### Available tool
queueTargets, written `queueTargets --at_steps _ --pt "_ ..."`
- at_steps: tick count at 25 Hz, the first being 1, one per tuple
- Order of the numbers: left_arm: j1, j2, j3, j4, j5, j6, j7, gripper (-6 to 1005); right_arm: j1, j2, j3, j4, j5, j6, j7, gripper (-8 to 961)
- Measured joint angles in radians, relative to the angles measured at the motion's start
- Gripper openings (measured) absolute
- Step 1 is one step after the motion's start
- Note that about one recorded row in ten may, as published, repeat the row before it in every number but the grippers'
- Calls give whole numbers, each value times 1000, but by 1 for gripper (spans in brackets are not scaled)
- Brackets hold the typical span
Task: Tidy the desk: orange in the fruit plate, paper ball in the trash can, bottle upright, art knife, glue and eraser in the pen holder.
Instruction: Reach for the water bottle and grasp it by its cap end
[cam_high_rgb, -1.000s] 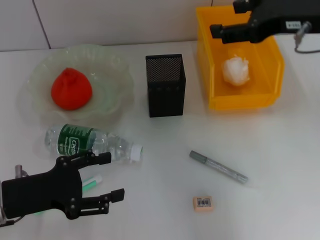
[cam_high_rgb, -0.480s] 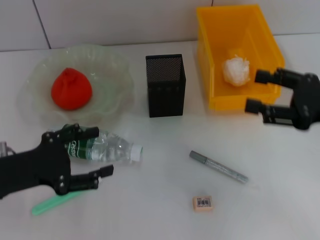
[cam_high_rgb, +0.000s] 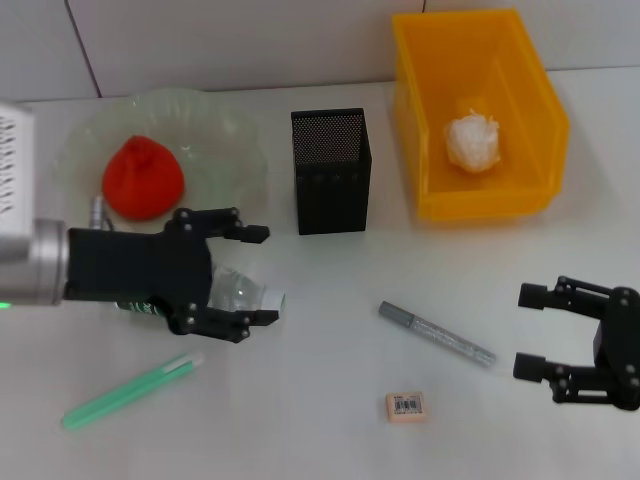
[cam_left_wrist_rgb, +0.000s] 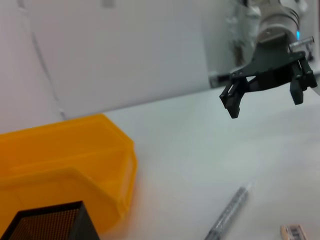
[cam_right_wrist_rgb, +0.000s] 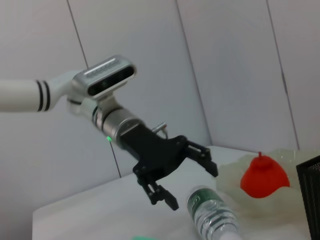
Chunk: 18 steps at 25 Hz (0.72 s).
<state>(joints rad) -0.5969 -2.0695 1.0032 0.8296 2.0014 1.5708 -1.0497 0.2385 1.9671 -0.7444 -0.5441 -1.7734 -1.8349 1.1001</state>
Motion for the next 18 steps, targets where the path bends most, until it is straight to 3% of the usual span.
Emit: queueTargets --at_steps 4,5,6,7,8,14,18 --pt "-24 -2 50 21 31 -37 -29 846 -13 12 1 19 -2 1 -29 840" --pt "-41 -4 172 67 79 -139 -85 845 -14 13 1 22 -2 0 -29 840" --pt "-41 -4 172 67 79 -139 -85 843 -17 14 1 27 -3 -2 -30 840" --pt "-41 -5 283 97 103 -230 -119 842 -19 14 1 31 -3 -4 -30 840" --pt "-40 -5 325 110 114 -266 -136 840 -23 14 1 36 -3 -5 -30 840" --pt "-47 -7 436 141 185 -329 -197 832 -45 17 8 45 3 -8 -27 840" --pt "-52 -9 454 154 231 -339 -225 826 -48 19 17 50 4 -15 -23 840"
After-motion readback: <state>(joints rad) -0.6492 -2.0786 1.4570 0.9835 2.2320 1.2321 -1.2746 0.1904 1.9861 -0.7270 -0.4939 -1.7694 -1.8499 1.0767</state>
